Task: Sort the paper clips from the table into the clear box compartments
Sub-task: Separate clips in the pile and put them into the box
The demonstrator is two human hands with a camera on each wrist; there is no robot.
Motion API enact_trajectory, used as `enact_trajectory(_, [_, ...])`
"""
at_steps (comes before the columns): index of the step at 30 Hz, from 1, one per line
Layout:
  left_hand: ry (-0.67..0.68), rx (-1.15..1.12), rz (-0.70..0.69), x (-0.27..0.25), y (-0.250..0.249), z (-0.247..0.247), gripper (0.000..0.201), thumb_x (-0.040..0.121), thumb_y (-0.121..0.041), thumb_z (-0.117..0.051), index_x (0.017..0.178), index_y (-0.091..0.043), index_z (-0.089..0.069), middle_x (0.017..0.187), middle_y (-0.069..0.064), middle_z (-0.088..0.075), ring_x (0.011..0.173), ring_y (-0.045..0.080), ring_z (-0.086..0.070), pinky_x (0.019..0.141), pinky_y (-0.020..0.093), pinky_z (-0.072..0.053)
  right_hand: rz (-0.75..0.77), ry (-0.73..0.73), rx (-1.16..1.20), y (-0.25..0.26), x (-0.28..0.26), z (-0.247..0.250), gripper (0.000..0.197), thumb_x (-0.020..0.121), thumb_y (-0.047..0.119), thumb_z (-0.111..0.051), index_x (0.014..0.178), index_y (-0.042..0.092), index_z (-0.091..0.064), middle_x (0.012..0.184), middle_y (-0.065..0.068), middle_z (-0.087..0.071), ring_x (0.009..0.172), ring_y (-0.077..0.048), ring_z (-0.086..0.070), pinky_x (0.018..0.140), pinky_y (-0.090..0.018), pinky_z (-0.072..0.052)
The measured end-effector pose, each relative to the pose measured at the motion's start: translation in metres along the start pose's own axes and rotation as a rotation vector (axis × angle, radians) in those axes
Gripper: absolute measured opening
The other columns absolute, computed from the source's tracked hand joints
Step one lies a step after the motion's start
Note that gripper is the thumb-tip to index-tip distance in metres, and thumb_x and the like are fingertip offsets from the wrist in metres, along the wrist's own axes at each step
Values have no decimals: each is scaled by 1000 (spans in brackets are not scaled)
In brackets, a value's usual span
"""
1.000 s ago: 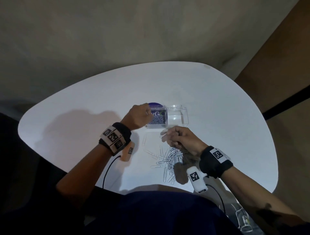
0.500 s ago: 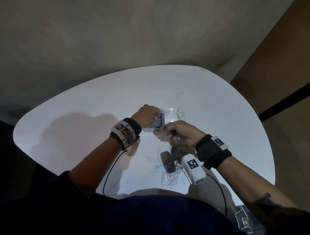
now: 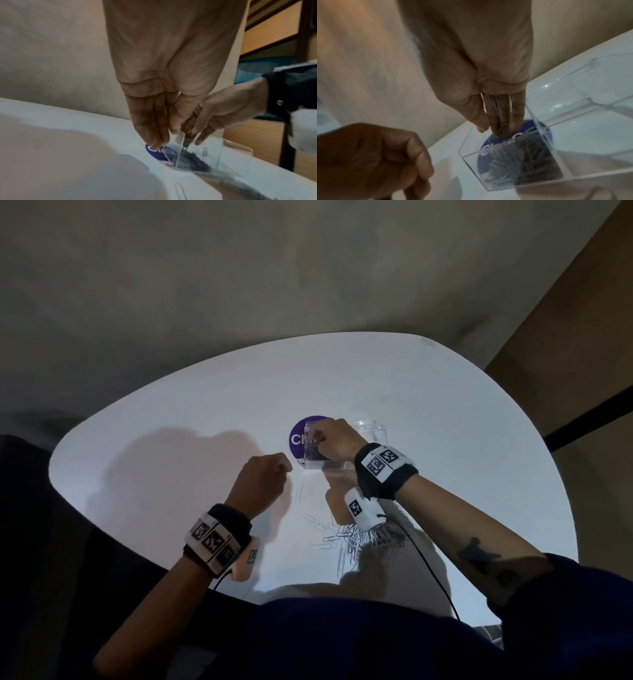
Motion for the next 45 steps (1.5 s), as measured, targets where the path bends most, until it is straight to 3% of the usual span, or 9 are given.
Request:
enact_trajectory(4, [120,54,-11,-10,-13,-22,23,85,-9,-50,91,-23,-68,91,-1,-73,83,22,-66,74,34,-51,48,-35,46,-4,-7,10,45,91,-7,-38,113,10,-73,133,-8,-63,123,-28,-55,100,-33,-46])
enact_trajectory(10, [299,89,-183,-11,-49,-59,19,84,-17,-51,95,-22,-65,95,0,-71,87,27,-65,73,30,-48,51,-214,230,-32,-32,34,25,87,-3,-61,95,12,-80,101,-4,-76,93,-12,-66,78,-18,-49])
enact_trajectory(14, [378,175,-316,-10,-79,-81,29,90,-21,-54,119,-22,-57,117,1,-60,111,23,-53,86,35,-43,41,-262,181,-68,-65,32,16,84,2,-71,91,13,-79,90,2,-75,73,0,-62,68,-3,-44])
enact_trajectory(18, [347,245,-478,-13,-104,-97,52,86,-15,-60,136,-21,-46,118,11,-54,104,29,-48,85,43,-45,-42,-131,-35,-111,-93,0,12,80,15,-76,88,23,-78,91,5,-75,81,-13,-68,80,-31,-57])
enact_trajectory(23, [284,304,-562,-13,-105,-103,32,83,-14,-68,115,-18,-62,109,8,-58,97,28,-52,81,41,-46,-60,-31,-163,-132,-115,-33,21,73,18,-73,85,28,-59,87,6,-63,82,-19,-58,71,-34,-50])
enact_trajectory(27, [226,244,-545,-10,-91,-94,18,83,-3,-64,94,-16,-64,87,3,-57,79,25,-51,66,37,-46,-97,-137,105,-143,-118,-42,23,77,-4,-61,85,17,-64,82,-2,-70,77,-23,-68,76,-40,-57])
enact_trajectory(33, [160,150,-464,-15,-58,-71,19,82,-1,-61,87,-18,-65,81,-2,-60,76,20,-53,58,31,-46,-17,-167,169,-131,-112,-39,27,89,-8,-49,101,5,-70,97,4,-66,85,-10,-62,73,-6,-42])
enact_trajectory(41, [167,114,-394,-14,-59,-65,24,75,-10,-58,96,-17,-70,89,0,-67,82,22,-58,63,30,-49,64,-222,-1,-116,-104,-52,11,93,6,-56,86,8,-65,76,9,-56,79,-21,-58,67,-31,-40])
enact_trajectory(45, [168,160,-412,-11,-75,-83,27,83,-27,-63,107,-16,-69,93,2,-66,87,24,-59,71,35,-52,41,-260,-113,-111,-96,-54,25,92,13,-58,110,24,-71,98,-1,-67,91,-24,-62,72,-36,-51])
Point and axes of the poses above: each hand's wrist, its own x-axis towards the middle knuckle, its own z-axis out of the back of the hand, y = z × x, the point moved 5 cm from there along x, towards the middle knuckle
